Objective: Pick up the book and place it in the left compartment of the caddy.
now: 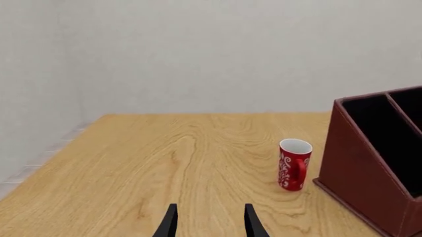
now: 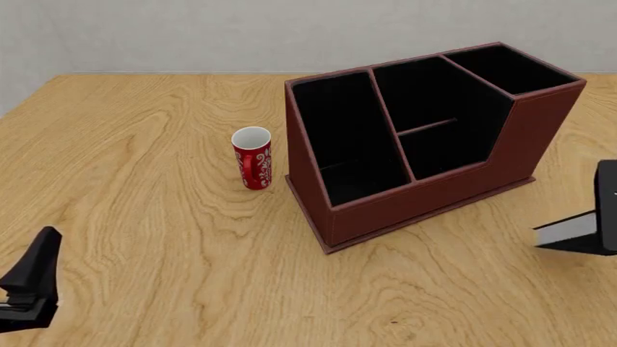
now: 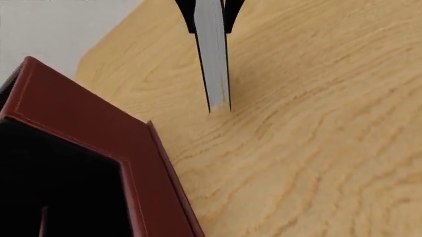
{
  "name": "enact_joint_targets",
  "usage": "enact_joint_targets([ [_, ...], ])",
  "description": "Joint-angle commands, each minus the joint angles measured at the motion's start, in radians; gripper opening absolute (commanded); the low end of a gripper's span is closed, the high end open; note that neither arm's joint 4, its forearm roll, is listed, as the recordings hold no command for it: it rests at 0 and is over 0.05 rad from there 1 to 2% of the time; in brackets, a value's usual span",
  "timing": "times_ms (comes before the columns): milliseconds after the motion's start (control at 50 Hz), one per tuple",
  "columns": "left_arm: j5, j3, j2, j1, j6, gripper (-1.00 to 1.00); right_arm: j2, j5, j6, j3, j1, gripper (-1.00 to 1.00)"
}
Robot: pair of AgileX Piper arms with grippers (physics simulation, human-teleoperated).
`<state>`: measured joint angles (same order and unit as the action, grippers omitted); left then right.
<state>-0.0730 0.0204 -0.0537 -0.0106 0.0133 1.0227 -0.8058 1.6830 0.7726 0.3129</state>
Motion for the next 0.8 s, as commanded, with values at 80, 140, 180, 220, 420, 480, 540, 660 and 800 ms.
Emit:
enact_joint_targets([
  [80, 0.035, 0.007, 0.038, 0.007, -0.02, 1.0, -0.094, -0.095, -0.016, 0.025, 0.013, -1.0],
  [140, 0.041, 0.01, 0.044, 0.007, -0.025, 1.0, -0.114, -0.118, -0.033, 0.04, 0.003, -1.0],
  [180, 0.041, 0.013, 0.046, 0.008, -0.031, 1.0, -0.134, -0.18, -0.106, 0.077, -0.053, -1.0],
  [220, 0.042, 0.013, 0.047, 0.009, -0.031, 1.0, -0.138, -0.2, -0.139, 0.097, -0.075, -1.0],
  [420, 0.036, 0.017, 0.048, 0.021, -0.04, 1.0, -0.179, -0.358, -0.283, 0.204, -0.144, -1.0],
  [480, 0.036, 0.018, 0.051, 0.02, -0.046, 1.0, -0.197, -0.412, -0.357, 0.234, -0.2, -1.0],
  [540, 0.037, 0.019, 0.052, 0.019, -0.048, 1.0, -0.209, -0.414, -0.376, 0.224, -0.218, -1.0],
  [660, 0.041, 0.026, 0.053, 0.018, -0.05, 1.0, -0.225, -0.414, -0.468, 0.217, -0.29, -1.0],
  [800, 0.044, 0.036, 0.053, 0.012, -0.054, 1.0, -0.237, -0.414, -0.626, 0.227, -0.42, -1.0],
])
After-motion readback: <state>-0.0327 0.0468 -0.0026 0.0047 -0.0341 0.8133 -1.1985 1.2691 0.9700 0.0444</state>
